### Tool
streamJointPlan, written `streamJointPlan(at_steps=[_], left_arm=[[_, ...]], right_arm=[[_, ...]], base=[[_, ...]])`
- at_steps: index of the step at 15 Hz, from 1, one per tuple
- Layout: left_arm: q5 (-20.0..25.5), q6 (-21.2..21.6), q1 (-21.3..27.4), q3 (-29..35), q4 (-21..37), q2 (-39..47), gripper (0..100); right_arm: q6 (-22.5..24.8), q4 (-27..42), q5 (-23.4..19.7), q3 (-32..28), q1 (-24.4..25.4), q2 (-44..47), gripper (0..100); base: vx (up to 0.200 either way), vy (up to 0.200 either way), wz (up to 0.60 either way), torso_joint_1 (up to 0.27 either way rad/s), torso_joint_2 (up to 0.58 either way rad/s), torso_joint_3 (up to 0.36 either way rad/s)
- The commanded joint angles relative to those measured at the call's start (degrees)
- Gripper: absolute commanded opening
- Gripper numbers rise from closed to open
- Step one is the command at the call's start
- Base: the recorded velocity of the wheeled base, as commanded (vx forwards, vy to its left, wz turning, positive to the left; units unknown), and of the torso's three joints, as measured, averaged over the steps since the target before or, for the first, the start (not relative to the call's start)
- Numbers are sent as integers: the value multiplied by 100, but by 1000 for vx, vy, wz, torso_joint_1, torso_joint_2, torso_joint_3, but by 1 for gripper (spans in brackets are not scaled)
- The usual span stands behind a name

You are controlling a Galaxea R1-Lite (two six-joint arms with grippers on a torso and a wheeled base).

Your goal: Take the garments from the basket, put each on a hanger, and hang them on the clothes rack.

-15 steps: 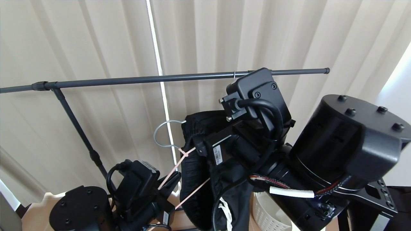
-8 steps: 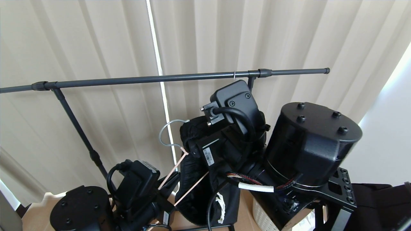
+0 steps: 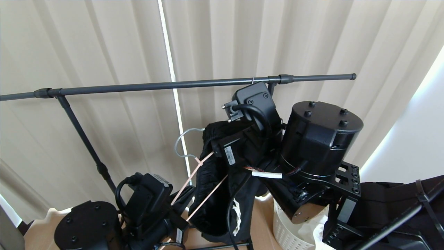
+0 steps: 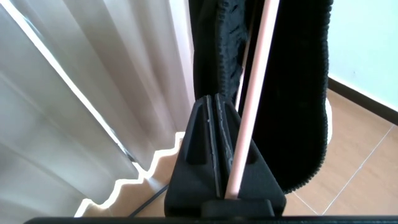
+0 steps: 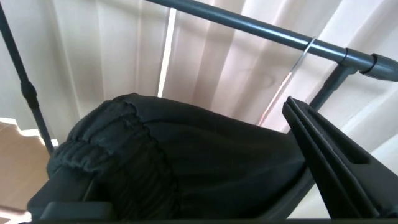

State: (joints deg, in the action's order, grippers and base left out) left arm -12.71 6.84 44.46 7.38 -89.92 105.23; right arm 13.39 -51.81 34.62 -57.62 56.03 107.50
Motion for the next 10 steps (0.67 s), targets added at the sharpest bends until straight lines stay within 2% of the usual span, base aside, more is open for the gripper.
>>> streamJointPlan(at_steps=[1, 9, 10], left_arm=[[6, -77, -7, 45, -8, 6, 0], [-21, -139, -148, 159, -8, 42, 0], [-144, -139, -183, 229, -8, 68, 0]], right_arm=[[-3, -13, 1, 23, 57, 43, 100], [-3, -66, 133, 120, 260, -9, 100], [-3, -66, 133, 120, 260, -9, 100]], base=[[0, 0, 0, 0, 0, 0], [0, 0, 0, 0, 0, 0], [0, 0, 0, 0, 0, 0]])
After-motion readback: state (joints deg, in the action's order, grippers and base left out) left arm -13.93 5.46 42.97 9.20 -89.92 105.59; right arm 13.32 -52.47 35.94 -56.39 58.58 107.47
